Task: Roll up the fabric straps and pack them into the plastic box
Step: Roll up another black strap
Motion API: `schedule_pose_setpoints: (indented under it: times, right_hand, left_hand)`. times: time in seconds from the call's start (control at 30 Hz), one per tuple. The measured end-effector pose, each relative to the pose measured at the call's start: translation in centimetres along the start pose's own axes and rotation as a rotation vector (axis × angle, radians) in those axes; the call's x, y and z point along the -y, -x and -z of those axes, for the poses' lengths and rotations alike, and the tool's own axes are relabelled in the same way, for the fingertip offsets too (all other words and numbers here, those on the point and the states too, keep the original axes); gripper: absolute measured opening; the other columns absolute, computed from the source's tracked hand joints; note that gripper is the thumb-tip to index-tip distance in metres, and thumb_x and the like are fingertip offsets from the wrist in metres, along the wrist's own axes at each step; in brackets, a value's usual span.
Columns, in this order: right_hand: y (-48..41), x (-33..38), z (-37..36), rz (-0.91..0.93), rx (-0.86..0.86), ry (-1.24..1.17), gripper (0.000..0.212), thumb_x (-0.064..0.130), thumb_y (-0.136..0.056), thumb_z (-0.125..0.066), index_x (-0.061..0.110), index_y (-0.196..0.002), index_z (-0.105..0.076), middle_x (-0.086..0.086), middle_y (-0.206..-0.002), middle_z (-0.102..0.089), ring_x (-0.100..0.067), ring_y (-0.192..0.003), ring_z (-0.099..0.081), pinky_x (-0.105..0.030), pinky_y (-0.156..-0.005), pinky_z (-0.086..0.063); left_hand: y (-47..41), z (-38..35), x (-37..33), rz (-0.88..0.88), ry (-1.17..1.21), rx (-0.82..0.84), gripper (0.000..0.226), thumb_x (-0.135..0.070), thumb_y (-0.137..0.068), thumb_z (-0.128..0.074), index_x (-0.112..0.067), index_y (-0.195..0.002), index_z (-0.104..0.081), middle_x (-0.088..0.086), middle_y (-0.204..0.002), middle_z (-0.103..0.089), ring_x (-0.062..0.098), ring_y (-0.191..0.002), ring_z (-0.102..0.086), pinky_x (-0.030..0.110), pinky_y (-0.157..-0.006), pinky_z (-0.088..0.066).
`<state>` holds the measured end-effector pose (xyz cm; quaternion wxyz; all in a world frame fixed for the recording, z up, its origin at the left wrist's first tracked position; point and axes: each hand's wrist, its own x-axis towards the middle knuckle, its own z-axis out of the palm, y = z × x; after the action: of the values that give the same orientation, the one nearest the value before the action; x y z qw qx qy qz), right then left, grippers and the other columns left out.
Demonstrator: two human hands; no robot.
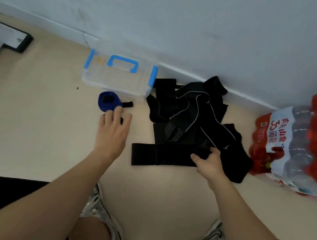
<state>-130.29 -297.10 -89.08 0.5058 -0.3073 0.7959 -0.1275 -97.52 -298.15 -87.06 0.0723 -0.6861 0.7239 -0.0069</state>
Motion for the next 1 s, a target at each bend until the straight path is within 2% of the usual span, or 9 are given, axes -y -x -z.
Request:
schedule_pose_setpoints:
  times: [0.07,0.2,0.3,0.47,0.57,0.7,0.83,0.93,1.0]
  right_hand:
    - [-0.2,-0.1,0.1,-0.003,-0.043,0.011,0.089,0.013,-0.095,-0.08,0.013,-0.166,-0.027,-0.013,-0.143,-0.059,-0.032,-0.128,-0.061,-0.048,-0.112,-0.054]
    - [-0.5,0.3,1.1,-0.137,-0.046,-0.14,0.075,-0.003,-0.09,-0.072,0.005,-0.16,-0.045,-0.016,-0.13,-0.065,-0.033,-0.116,-0.066,-0.046,-0.099,-0.06]
    - [0.1,1.0,1.9,-0.229,0.004,-0.399,0.061,-0.011,-0.094,-0.066,0.006,-0.151,-0.052,-0.019,-0.119,-0.066,-0.027,-0.097,-0.066,-0.034,-0.072,-0.056]
    - [1.7,0.6,2.5,-0.259,-0.016,-0.567,0.046,-0.02,-0.092,-0.063,0.0,-0.132,-0.053,-0.027,-0.104,-0.067,-0.022,-0.07,-0.059,-0.03,-0.06,-0.048]
    - [2.7,0.3,3.0,-0.26,-0.032,-0.596,0.041,-0.018,-0.09,-0.065,-0.003,-0.126,-0.053,-0.018,-0.081,-0.062,-0.02,-0.062,-0.056,-0.032,-0.057,-0.044]
    - [3.7,1.4,4.1,-0.172,-0.087,-0.715,0.049,-0.02,-0.09,-0.066,0.01,-0.129,-0.06,-0.016,-0.089,-0.065,-0.019,-0.063,-0.056,-0.03,-0.058,-0.046]
    - [4.9,2.4,5.2,-0.133,-0.11,-0.839,0.039,-0.021,-0.089,-0.063,0.009,-0.114,-0.065,-0.016,-0.093,-0.065,-0.018,-0.064,-0.055,-0.027,-0.052,-0.045]
    - [5.8,2.3,5.9,-0.198,0.035,-0.915,0.024,-0.018,-0.093,-0.056,0.005,-0.097,-0.062,-0.013,-0.09,-0.062,-0.016,-0.069,-0.055,-0.021,-0.048,-0.043]
    - [6.6,2.3,5.9,-0.197,0.161,-0.917,0.021,-0.016,-0.096,-0.055,0.004,-0.095,-0.062,-0.012,-0.09,-0.065,-0.015,-0.073,-0.058,-0.019,-0.05,-0.044]
  left_hand:
    - [0.7,-0.2,-2.1,-0.102,0.106,0.104,0.055,-0.012,-0.087,-0.07,-0.017,-0.139,-0.055,0.013,-0.137,-0.05,0.037,-0.113,-0.05,0.048,-0.093,-0.047]
    - [2.8,-1.4,-5.5,-0.067,0.309,0.599,0.063,-0.022,-0.1,-0.063,-0.017,-0.157,-0.037,0.01,-0.154,-0.037,0.039,-0.13,-0.046,0.048,-0.111,-0.047]
    - [4.6,-1.9,-7.0,-0.104,0.223,0.633,0.072,-0.023,-0.097,-0.069,-0.015,-0.157,-0.031,0.011,-0.152,-0.034,0.039,-0.128,-0.044,0.046,-0.109,-0.05]
    - [6.7,-1.9,-8.2,-0.141,0.146,0.573,0.068,-0.019,-0.091,-0.078,-0.016,-0.144,-0.035,0.009,-0.139,-0.046,0.03,-0.122,-0.05,0.044,-0.098,-0.054]
    - [6.4,-0.6,-8.2,-0.105,0.452,0.703,0.069,-0.025,-0.087,-0.084,-0.018,-0.139,-0.039,0.008,-0.13,-0.053,0.03,-0.114,-0.057,0.043,-0.094,-0.056]
    - [4.8,4.0,-7.2,-0.067,0.746,0.862,0.069,-0.012,-0.076,-0.089,-0.025,-0.133,-0.052,0.001,-0.125,-0.063,0.025,-0.115,-0.063,0.037,-0.088,-0.061]
    - [4.2,8.9,-6.4,-0.103,0.845,0.918,0.07,-0.054,-0.063,-0.101,-0.031,-0.12,-0.066,-0.008,-0.114,-0.075,0.016,-0.107,-0.073,0.039,-0.096,-0.063]
    - [5.2,10.7,-6.5,0.029,0.899,0.884,0.087,-0.097,-0.062,-0.073,-0.025,-0.11,-0.074,-0.005,-0.109,-0.078,0.015,-0.105,-0.074,0.036,-0.097,-0.058]
    - [6.0,10.7,-6.7,0.063,0.781,0.757,0.084,-0.101,-0.073,-0.057,-0.022,-0.095,-0.074,-0.002,-0.098,-0.075,0.016,-0.094,-0.071,0.033,-0.085,-0.054]
